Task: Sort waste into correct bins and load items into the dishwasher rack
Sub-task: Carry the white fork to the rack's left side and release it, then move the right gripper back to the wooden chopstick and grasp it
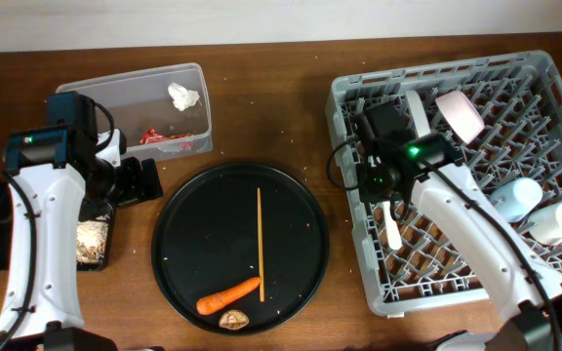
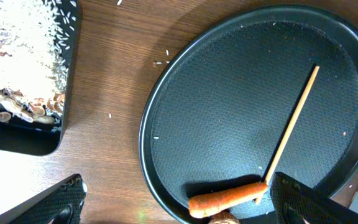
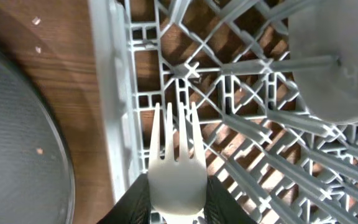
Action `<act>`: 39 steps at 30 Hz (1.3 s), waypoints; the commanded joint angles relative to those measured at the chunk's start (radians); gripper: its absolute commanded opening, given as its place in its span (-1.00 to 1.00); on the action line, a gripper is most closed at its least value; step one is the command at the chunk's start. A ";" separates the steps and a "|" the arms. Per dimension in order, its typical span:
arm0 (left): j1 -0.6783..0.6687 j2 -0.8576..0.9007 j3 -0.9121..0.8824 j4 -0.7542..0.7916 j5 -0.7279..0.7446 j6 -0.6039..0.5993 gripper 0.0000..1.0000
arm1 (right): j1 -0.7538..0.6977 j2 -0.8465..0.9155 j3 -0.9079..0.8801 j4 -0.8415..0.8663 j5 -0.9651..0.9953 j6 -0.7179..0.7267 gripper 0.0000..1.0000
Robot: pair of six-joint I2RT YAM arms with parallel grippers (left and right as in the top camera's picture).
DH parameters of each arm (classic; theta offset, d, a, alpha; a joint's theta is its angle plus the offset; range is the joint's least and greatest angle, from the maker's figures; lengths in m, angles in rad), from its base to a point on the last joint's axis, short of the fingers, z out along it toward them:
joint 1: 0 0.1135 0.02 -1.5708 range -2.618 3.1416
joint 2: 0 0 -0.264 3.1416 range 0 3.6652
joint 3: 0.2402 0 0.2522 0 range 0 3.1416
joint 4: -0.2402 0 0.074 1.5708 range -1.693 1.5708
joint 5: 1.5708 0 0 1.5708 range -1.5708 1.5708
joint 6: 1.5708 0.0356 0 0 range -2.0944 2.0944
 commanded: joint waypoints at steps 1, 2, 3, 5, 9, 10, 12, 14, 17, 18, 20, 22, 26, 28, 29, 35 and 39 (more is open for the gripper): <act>-0.002 0.002 -0.005 -0.002 -0.007 0.002 0.89 | -0.009 0.009 -0.082 0.061 -0.068 -0.035 -0.51; -0.002 0.002 -0.005 -0.002 -0.007 0.002 0.90 | -0.009 0.009 -0.102 0.084 -0.095 -0.035 -0.51; -0.002 0.002 -0.005 -0.002 -0.007 0.002 0.90 | -0.009 0.009 -0.114 0.099 -0.117 -0.035 -0.51; -0.002 0.002 -0.005 -0.002 -0.007 0.002 0.89 | -0.009 0.009 -0.143 0.129 -0.148 -0.034 -0.49; -0.002 0.002 -0.005 -0.005 -0.007 0.002 0.89 | -0.009 0.009 -0.169 0.151 -0.187 -0.032 0.03; -0.002 0.002 -0.005 -0.005 -0.008 0.002 0.90 | -0.009 0.009 -0.169 0.153 -0.192 -0.027 0.14; -0.002 0.002 -0.005 -0.005 -0.008 0.002 0.89 | -0.009 0.009 -0.169 0.156 -0.208 -0.027 0.17; -0.002 0.002 -0.005 -0.005 -0.008 0.002 0.89 | -0.009 0.009 -0.169 0.162 -0.245 -0.027 0.16; -0.002 0.002 -0.005 -0.005 -0.008 0.002 0.89 | -0.009 0.009 -0.169 0.183 -0.304 -0.027 0.17; -0.002 0.002 -0.005 -0.005 -0.008 0.003 0.89 | -0.009 0.009 -0.169 0.185 -0.302 -0.027 0.16; -0.002 0.002 -0.005 -0.005 -0.008 0.003 0.89 | -0.009 0.009 -0.166 0.179 -0.276 -0.027 0.16; -0.002 0.002 -0.005 -0.005 -0.008 0.002 0.89 | -0.009 0.002 -0.147 0.151 -0.238 -0.026 0.17; -0.002 0.002 -0.005 -0.005 -0.008 0.003 0.90 | -0.009 -0.028 -0.026 0.047 -0.184 0.003 0.19; -0.002 0.002 -0.005 -0.005 -0.007 0.003 0.90 | -0.009 -0.041 0.030 0.000 -0.183 0.018 0.19; -0.002 0.002 -0.005 -0.005 -0.008 0.003 0.90 | -0.009 -0.046 0.070 -0.041 -0.211 0.045 0.19; -0.002 0.002 -0.005 -0.005 -0.008 0.003 0.90 | 0.092 -0.034 0.088 -0.054 -0.382 0.088 0.19; -0.002 0.002 -0.005 -0.005 -0.008 0.003 0.90 | 0.224 0.015 0.087 -0.035 -0.367 0.186 0.21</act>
